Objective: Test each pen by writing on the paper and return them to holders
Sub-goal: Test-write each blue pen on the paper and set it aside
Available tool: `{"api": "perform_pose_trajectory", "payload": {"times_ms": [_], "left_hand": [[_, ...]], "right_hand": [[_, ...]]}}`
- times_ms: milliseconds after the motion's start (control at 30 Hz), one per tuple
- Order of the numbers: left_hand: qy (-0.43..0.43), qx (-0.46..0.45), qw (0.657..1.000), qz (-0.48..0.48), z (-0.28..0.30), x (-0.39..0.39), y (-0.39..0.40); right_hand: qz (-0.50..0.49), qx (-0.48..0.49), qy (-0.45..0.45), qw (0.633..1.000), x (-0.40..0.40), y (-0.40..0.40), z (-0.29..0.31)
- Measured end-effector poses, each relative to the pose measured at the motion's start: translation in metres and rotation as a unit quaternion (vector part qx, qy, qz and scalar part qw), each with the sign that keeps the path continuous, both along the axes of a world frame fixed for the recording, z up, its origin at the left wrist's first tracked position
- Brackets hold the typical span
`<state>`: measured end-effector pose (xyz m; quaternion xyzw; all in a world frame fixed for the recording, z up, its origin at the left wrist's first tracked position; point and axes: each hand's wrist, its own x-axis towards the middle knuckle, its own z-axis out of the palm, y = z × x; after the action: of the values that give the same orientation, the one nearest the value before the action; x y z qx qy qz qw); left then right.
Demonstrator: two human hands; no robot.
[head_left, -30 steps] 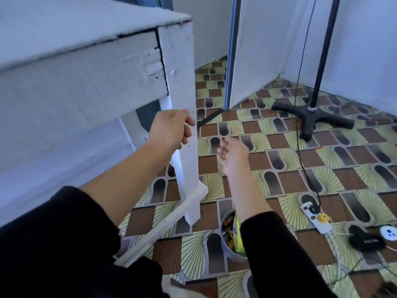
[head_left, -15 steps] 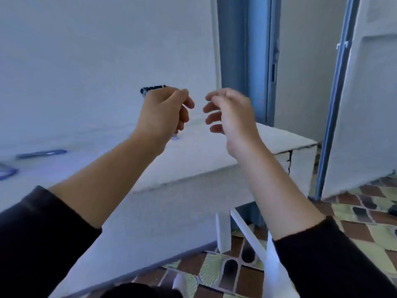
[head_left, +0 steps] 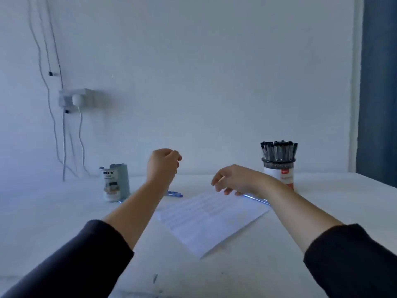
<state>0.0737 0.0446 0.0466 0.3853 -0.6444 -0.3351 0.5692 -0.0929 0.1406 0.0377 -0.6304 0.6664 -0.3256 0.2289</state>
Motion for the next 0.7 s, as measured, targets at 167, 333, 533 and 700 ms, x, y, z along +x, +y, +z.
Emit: {"api": "perform_pose_trajectory", "payload": {"times_ms": [167, 333, 533, 700], "left_hand": [[-0.121, 0.011, 0.986, 0.114, -0.024, 0.016, -0.072], [-0.425, -0.026, 0.896, 0.124, -0.058, 0.008, -0.101], [-0.603, -0.052, 0.793, 0.069, -0.072, 0.007, -0.106], [-0.573, -0.044, 0.815, 0.071, -0.072, 0.026, -0.111]], "right_hand": [[-0.037, -0.057, -0.001, 0.998, -0.007, -0.041, -0.038], [-0.028, -0.021, 0.094, 0.995, -0.018, -0.047, -0.058], [-0.027, 0.002, 0.133, 0.991, -0.020, -0.053, -0.068], [-0.026, -0.001, 0.139, 0.990, -0.021, -0.055, -0.069]]}}
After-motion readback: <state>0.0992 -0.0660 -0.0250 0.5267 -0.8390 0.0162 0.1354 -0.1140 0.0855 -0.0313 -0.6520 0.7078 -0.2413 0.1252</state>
